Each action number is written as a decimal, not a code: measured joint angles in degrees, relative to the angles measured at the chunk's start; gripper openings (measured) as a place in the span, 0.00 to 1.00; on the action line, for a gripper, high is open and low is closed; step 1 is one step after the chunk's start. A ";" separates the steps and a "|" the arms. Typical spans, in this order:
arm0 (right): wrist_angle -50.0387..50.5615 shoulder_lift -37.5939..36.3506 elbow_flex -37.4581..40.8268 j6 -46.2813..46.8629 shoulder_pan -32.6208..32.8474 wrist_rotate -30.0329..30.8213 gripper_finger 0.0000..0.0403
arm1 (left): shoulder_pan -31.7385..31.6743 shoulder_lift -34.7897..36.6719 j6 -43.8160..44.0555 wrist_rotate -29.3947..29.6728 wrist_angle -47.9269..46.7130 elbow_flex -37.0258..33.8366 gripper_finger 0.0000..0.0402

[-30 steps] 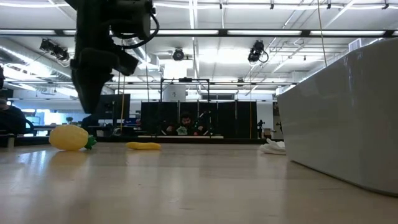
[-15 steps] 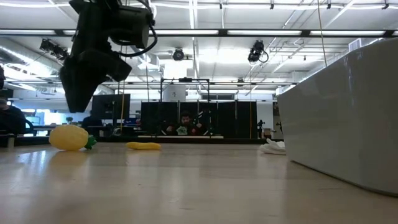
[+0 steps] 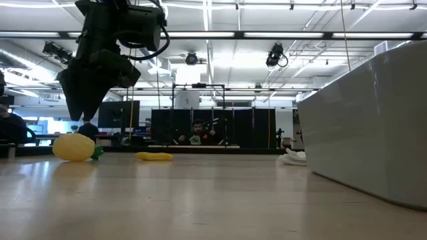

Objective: Pick and placing Produce into tupperware
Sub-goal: Put the yellow pineapple into the gray bin

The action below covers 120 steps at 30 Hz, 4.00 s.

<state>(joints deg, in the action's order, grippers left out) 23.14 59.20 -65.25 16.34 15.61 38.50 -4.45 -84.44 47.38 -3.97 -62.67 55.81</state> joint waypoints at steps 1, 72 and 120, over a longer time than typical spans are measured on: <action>0.00 0.00 0.00 0.00 0.01 0.00 0.45 | 0.13 0.00 0.00 -0.01 -0.07 0.02 0.69; -0.02 0.00 0.00 0.45 0.00 -0.02 0.45 | -0.63 0.13 0.72 -0.39 21.65 -17.35 0.68; 1.17 -0.02 0.02 0.46 -0.01 0.00 0.45 | 16.01 -46.19 -32.13 0.82 56.74 45.13 0.52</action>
<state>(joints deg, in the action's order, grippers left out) 24.31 59.18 -65.23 16.80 15.60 38.50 11.56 -130.64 15.25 -3.15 -5.92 100.94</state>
